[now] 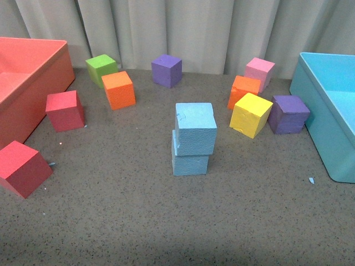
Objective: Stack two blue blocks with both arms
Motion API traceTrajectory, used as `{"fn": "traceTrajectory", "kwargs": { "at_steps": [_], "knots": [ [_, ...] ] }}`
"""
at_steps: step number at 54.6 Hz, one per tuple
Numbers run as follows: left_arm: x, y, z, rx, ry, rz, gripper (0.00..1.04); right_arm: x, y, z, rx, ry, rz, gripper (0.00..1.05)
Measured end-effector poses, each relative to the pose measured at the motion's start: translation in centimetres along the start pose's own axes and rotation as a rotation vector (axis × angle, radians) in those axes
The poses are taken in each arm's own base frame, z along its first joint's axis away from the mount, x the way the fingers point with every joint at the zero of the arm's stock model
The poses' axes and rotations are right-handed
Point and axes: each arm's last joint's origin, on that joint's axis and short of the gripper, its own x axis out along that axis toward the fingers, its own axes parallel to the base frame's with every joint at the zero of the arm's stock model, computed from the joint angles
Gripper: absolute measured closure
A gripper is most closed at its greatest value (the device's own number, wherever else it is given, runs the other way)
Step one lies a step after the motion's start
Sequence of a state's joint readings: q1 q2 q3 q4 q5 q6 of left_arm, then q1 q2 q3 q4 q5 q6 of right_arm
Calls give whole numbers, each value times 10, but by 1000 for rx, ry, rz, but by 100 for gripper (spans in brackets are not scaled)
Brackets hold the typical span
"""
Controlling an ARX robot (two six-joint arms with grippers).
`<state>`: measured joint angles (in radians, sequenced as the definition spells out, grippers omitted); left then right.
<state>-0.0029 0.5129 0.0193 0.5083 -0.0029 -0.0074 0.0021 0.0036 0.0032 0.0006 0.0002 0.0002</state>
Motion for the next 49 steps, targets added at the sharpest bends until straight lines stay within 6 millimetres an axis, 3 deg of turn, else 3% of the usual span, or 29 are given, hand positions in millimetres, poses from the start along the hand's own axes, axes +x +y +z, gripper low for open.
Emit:
{"fn": "traceTrajectory", "kwargs": {
  "at_steps": [49],
  "knots": [
    [-29, 0, -2, 0, 21, -1, 101, 0, 0, 0, 0, 0, 1, 9]
  ]
}}
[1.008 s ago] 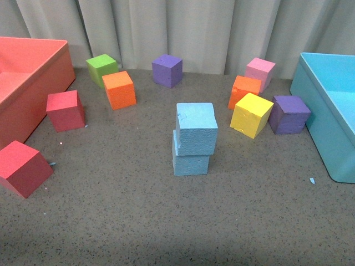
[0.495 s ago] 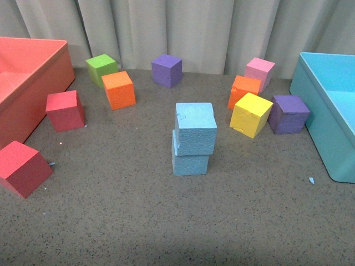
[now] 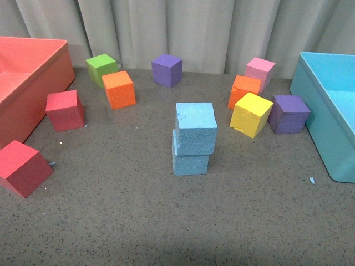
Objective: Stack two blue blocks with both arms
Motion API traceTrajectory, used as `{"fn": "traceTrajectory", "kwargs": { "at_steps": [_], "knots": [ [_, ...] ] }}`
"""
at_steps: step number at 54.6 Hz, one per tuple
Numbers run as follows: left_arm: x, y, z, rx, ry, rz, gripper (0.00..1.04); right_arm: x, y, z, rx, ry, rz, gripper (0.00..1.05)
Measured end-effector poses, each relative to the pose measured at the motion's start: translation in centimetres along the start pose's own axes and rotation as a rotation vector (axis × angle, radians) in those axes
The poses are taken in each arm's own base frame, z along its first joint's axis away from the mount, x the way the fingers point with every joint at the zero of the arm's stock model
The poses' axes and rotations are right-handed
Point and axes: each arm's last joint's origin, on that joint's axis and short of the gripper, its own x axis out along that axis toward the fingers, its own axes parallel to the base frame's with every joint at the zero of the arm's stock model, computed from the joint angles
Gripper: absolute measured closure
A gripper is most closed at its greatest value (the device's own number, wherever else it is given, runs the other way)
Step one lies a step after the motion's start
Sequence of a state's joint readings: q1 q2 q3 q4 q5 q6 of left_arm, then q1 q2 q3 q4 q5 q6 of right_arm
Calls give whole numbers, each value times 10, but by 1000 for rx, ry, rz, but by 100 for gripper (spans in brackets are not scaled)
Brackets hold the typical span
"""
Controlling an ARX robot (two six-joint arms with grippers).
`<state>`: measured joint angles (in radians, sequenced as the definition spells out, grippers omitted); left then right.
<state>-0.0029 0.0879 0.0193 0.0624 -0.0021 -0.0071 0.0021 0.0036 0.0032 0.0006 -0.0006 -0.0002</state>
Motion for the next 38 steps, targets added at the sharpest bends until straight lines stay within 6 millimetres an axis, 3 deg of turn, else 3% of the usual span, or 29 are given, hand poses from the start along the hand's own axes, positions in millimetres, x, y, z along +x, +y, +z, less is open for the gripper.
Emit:
{"fn": "traceTrajectory", "kwargs": {
  "at_steps": [16, 28, 38],
  "knots": [
    [-5, 0, 1, -1, -23, -1, 99, 0, 0, 0, 0, 0, 0, 9],
    [-5, 0, 1, 0, -23, -1, 44, 0, 0, 0, 0, 0, 0, 9],
    [-5, 0, 1, 0, -23, -1, 8, 0, 0, 0, 0, 0, 0, 9]
  ]
}}
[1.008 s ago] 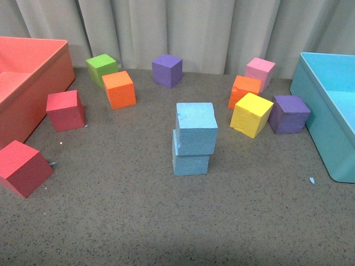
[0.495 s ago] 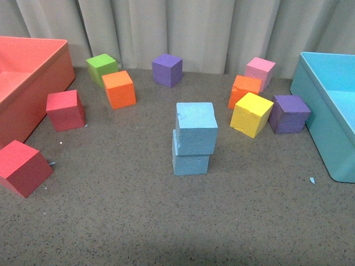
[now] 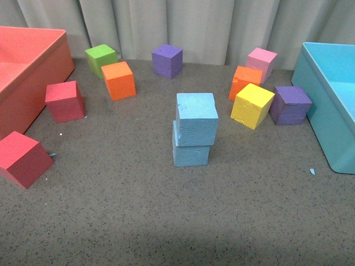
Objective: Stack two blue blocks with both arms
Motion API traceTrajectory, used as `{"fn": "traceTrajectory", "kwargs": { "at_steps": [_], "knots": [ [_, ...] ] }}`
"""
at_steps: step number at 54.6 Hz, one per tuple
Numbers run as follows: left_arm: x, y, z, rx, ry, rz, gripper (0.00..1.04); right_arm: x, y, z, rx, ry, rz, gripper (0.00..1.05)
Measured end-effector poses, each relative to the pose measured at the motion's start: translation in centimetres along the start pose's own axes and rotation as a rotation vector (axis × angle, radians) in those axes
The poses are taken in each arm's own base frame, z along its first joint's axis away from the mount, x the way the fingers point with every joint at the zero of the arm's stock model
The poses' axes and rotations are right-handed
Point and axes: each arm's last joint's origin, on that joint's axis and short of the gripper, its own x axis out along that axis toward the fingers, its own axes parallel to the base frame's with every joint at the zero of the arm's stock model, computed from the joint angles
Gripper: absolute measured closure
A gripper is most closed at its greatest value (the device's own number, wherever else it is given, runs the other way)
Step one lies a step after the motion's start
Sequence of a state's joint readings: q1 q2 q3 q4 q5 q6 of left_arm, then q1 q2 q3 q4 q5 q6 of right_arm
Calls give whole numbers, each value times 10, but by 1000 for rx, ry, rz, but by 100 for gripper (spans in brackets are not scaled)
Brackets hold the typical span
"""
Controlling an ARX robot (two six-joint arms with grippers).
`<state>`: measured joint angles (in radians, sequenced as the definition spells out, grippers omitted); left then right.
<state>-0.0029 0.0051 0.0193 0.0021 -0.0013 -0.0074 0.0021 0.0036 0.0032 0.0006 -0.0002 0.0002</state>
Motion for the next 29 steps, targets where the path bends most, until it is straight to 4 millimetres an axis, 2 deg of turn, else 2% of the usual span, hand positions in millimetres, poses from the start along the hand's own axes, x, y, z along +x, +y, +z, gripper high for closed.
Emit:
{"fn": "traceTrajectory", "kwargs": {
  "at_steps": [2, 5, 29],
  "knots": [
    [0, 0, 0, 1, 0, 0, 5, 0, 0, 0, 0, 0, 0, 9],
    [0, 0, 0, 2, 0, 0, 7, 0, 0, 0, 0, 0, 0, 9],
    [0, 0, 0, 2, 0, 0, 7, 0, 0, 0, 0, 0, 0, 9]
  ]
}}
